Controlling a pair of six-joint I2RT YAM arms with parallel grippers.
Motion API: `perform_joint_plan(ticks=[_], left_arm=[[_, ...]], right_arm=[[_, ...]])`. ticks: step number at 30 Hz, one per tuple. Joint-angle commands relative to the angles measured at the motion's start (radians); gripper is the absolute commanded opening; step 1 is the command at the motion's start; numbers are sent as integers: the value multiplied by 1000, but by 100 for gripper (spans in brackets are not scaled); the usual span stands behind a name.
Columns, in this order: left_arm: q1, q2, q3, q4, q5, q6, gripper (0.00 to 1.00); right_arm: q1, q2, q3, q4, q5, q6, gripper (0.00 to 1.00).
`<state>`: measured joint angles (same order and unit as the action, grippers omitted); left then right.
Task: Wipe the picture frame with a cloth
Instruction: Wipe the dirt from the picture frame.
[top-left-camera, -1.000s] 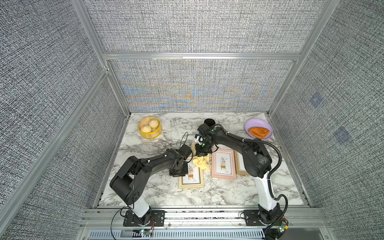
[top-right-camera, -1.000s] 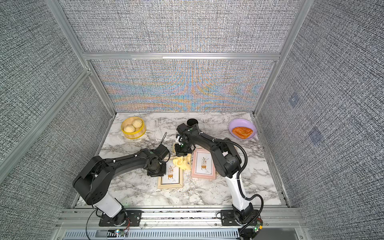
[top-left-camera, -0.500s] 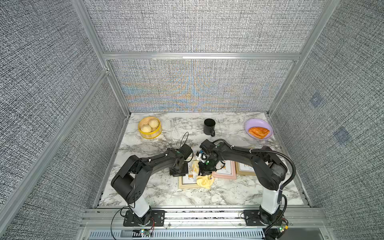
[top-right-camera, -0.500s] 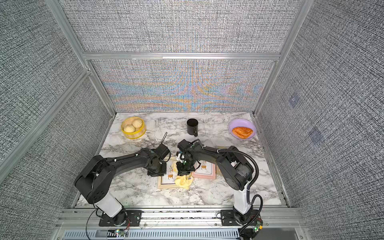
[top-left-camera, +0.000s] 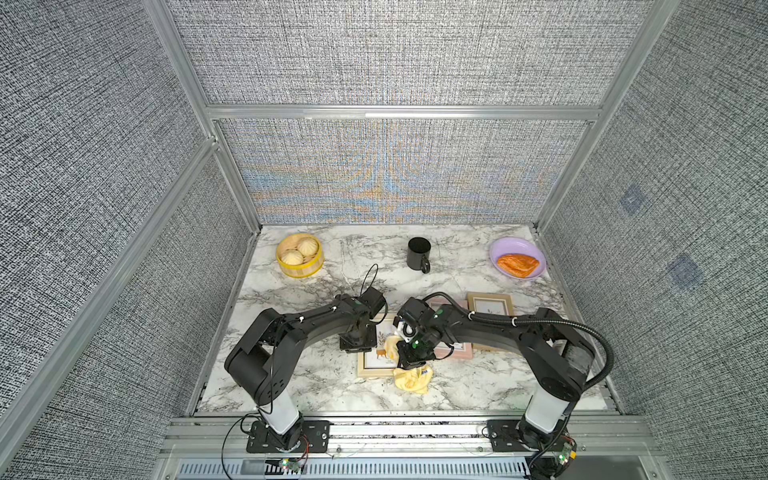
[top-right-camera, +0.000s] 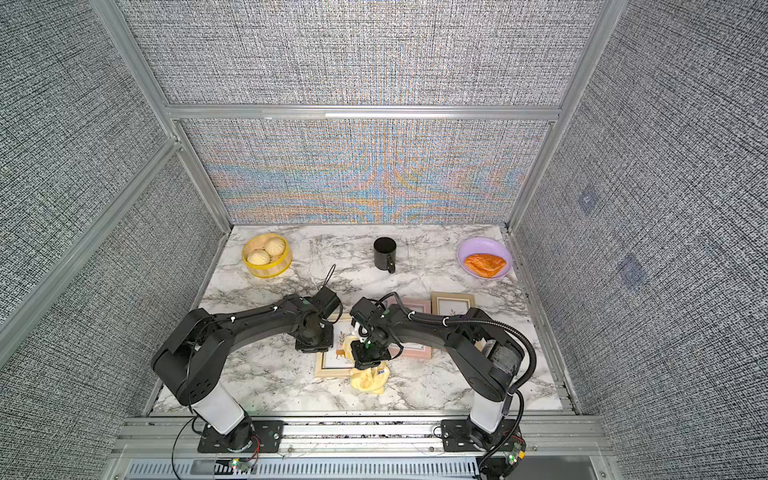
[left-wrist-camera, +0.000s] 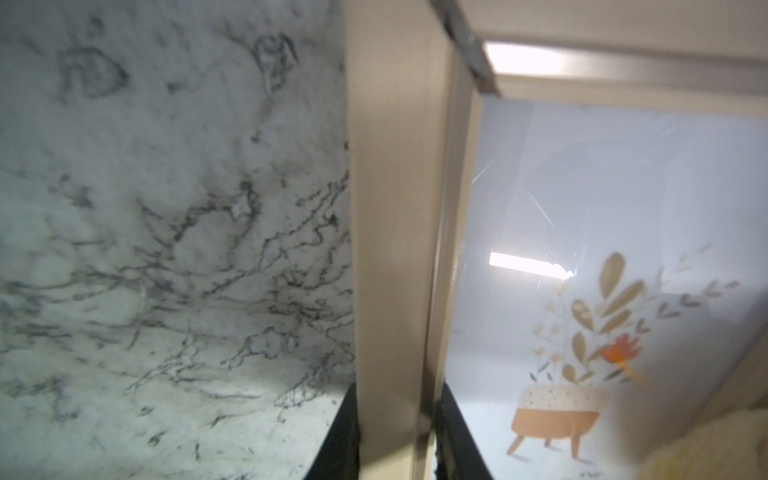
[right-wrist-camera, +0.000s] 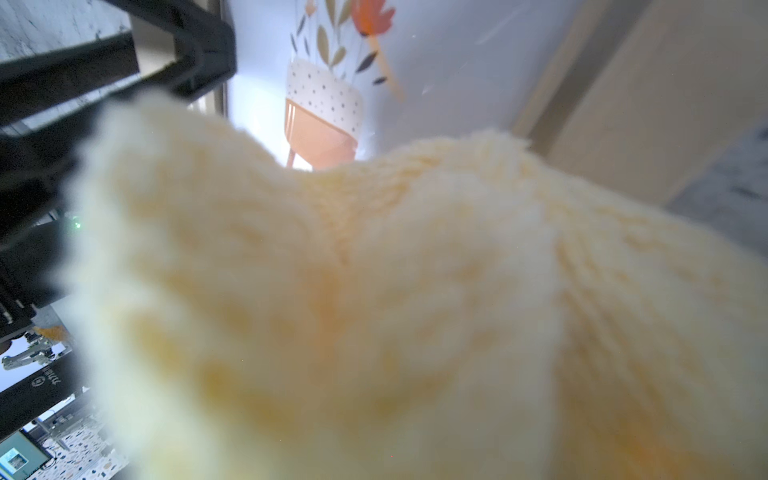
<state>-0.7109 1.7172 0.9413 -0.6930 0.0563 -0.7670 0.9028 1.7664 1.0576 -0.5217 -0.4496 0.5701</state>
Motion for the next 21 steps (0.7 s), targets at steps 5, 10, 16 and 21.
perform_joint_plan(ticks=[5, 10, 16, 21], left_arm=[[-4, 47, -93, 172, 50, -94, 0], [-5, -7, -150, 199, 45, -149, 0], [-10, -49, -173, 199, 1, -198, 0], [-16, -65, -184, 208, -16, -241, 0]], right_arm=[[24, 10, 46, -87, 10, 26, 0], [27, -38, 47, -105, 69, 45, 0], [41, -37, 17, -64, 95, 69, 0], [78, 56, 75, 12, 72, 103, 0]])
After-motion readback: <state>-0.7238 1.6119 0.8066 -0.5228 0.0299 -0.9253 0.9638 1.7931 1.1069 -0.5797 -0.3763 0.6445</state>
